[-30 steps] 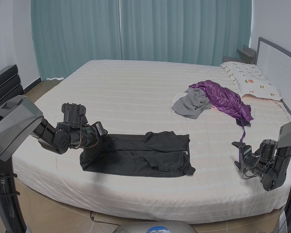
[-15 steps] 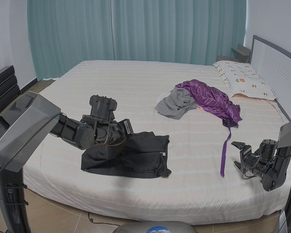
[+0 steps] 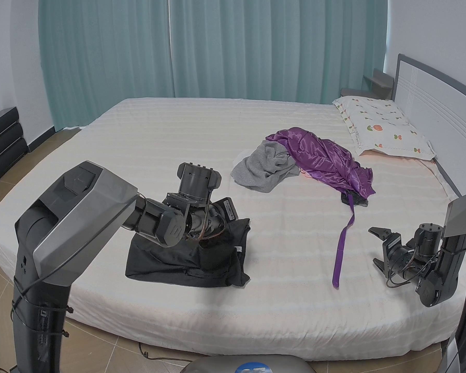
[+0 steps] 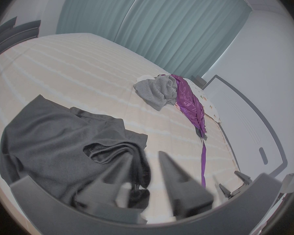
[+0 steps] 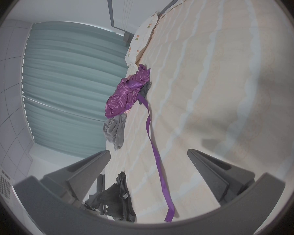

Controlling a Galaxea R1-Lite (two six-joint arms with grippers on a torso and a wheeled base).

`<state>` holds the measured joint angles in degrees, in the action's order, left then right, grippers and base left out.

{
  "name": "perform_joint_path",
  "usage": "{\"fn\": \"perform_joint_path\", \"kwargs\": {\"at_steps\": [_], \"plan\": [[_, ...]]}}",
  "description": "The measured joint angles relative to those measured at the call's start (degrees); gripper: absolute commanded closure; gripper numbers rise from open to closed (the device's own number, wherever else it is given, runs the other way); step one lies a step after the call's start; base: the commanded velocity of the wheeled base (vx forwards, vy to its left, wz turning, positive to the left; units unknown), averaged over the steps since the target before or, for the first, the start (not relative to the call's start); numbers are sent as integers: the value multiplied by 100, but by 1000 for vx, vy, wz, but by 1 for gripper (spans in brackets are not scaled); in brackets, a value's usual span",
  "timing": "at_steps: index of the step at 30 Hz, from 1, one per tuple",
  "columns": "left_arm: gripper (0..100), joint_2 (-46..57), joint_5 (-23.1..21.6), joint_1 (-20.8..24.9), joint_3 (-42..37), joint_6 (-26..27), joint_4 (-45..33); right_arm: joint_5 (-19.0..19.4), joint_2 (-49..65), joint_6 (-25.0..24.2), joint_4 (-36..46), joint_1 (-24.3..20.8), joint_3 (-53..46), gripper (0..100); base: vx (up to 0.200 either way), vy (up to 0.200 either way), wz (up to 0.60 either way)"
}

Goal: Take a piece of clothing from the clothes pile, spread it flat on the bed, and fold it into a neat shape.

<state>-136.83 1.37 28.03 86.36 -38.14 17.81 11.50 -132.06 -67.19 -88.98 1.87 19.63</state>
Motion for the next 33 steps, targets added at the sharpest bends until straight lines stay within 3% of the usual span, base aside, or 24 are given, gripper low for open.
{"fn": "perform_joint_path", "kwargs": {"at_steps": [8, 17, 23, 28, 33], "plan": [[0, -82, 18, 26, 129, -494, -5, 0, 12, 5, 0, -20, -17, 0, 0, 0, 0], [0, 332, -77, -190, -378, -751, 48, -1, 15, 6, 2, -20, -45, 0, 0, 0, 0], [0, 918, -577, -733, -817, -978, 129, 0, 15, 9, 0, -61, -67, 0, 0, 0, 0], [0, 1111, -1148, -957, -996, -759, -244, 0, 9, 11, 0, -85, -87, 0, 0, 0, 0], [0, 1182, -1236, -1113, -1343, -709, -308, 0, 6, 13, 0, -96, -108, 0, 0, 0, 0]]}}
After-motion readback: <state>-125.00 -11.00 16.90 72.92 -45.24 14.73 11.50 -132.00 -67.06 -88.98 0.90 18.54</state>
